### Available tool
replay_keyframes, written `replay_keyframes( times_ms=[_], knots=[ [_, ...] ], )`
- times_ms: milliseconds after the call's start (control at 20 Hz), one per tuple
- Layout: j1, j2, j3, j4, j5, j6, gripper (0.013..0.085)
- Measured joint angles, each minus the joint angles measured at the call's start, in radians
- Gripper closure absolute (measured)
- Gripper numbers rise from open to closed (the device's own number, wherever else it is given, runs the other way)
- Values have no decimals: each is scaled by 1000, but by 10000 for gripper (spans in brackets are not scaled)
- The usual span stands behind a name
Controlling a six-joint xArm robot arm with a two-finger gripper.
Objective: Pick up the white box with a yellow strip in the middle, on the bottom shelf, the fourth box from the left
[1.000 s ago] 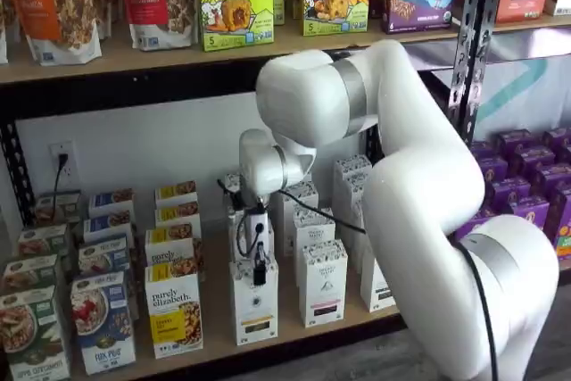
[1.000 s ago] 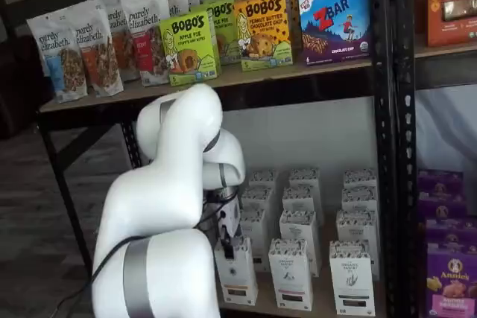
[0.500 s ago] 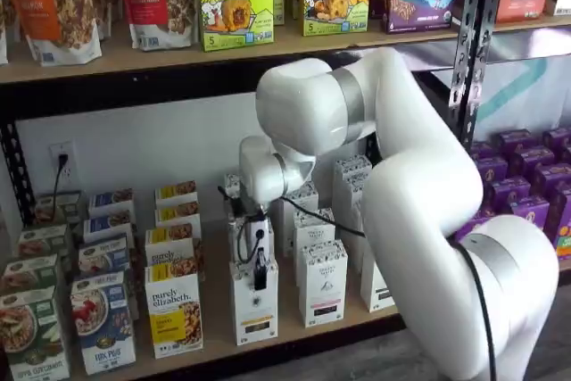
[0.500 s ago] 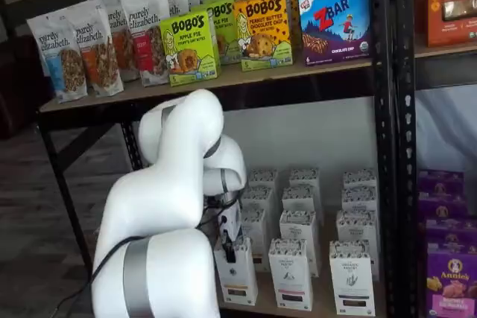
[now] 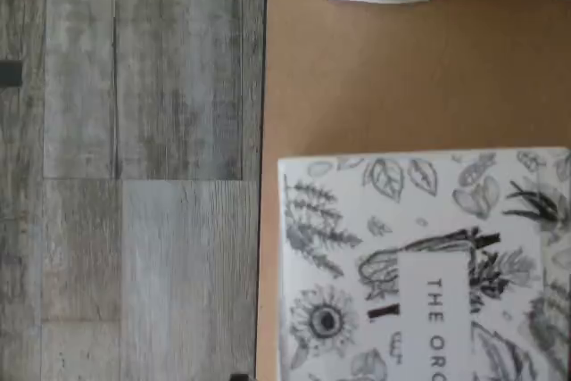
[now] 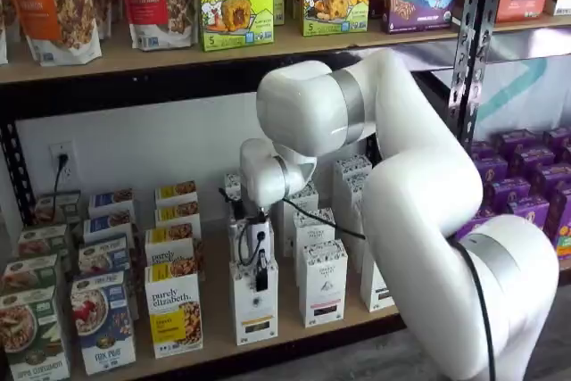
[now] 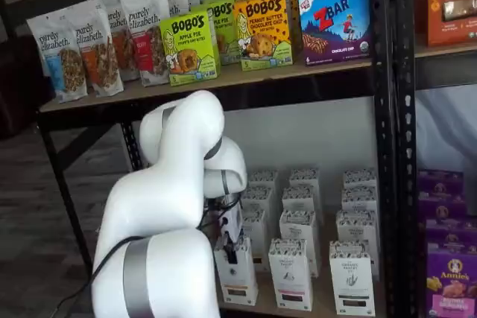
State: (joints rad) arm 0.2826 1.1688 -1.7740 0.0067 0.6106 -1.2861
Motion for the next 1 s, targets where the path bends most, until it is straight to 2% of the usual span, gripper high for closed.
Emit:
replay_keyframes(
  times_ms=[450, 500, 550, 650, 800, 850, 1000],
  knots=[
    [-4, -3, 8, 0, 5, -4, 130],
    [-4, -3, 8, 2, 7, -6, 170],
    [-5, -3, 7, 3, 9, -7, 170],
    [-6, -4, 7, 7, 11, -11, 250],
    [-5, -1, 3, 15, 15, -18, 290],
    [-5, 0, 1, 16, 14, -17, 330],
    [-3, 7, -10, 6, 24, -7, 330]
  ],
)
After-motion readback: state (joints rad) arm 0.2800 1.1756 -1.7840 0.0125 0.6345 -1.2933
